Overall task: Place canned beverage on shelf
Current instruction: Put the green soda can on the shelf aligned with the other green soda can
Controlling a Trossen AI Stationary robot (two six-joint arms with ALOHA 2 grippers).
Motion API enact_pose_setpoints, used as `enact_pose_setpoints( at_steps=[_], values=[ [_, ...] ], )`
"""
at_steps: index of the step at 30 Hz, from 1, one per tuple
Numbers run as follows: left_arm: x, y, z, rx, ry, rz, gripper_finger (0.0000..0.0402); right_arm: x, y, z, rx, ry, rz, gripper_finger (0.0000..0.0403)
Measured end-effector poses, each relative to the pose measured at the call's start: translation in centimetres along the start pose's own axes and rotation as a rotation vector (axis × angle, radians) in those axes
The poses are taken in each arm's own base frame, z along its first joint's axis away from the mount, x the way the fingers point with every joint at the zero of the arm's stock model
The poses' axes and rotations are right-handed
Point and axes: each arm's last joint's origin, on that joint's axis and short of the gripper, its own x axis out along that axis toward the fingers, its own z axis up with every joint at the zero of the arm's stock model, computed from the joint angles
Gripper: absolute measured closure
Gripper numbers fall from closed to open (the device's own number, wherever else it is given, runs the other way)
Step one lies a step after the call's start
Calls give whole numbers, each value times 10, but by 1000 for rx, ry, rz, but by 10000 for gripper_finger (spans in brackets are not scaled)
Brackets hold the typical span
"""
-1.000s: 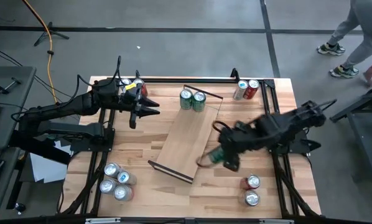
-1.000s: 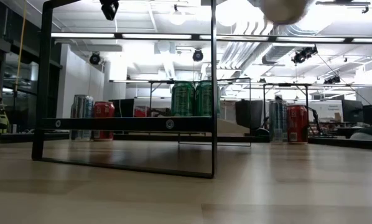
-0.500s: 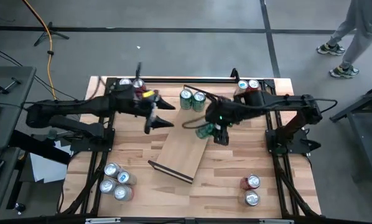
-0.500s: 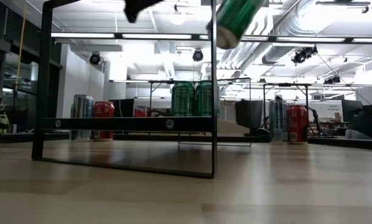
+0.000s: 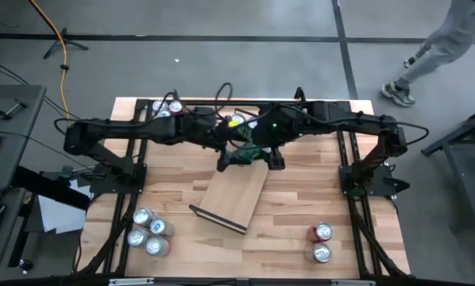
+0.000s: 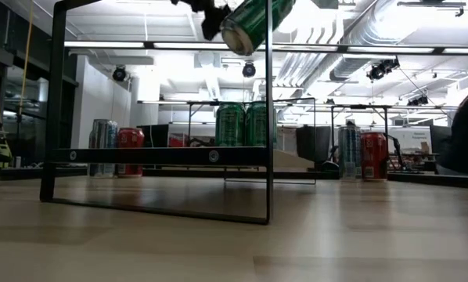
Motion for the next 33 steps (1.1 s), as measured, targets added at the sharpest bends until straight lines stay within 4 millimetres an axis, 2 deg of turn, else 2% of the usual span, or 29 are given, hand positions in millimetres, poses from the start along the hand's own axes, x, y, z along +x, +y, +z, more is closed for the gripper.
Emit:
enact_pose_setpoints(
  at_steps=[4, 9, 15, 23, 24, 27, 29, 33],
  values=[
    [8, 4, -6, 8, 92, 5, 80, 0, -1, 6, -16, -56, -12, 115],
    [9, 5, -8, 70, 113, 0, 89, 0, -2, 11, -12, -105, -29, 115],
    [3, 8, -6, 57, 107, 8, 164, 2, -3, 10, 14, -91, -51, 116],
    [-7, 15, -3, 56, 117, 23, 165, 2, 0, 13, 26, -108, -72, 116],
    [-11, 17, -3, 56, 125, 31, 165, 3, 1, 13, 27, -104, -81, 111],
    [-23, 20, -5, 71, 176, 72, 165, 1, 5, 10, 81, -61, -110, 47],
    [-33, 24, -10, 65, 233, 122, 165, -4, 6, 7, 126, -28, -118, 21],
    [-55, 24, -12, 82, 237, 217, 165, -4, 6, -7, 210, 119, -101, 46]
  ],
)
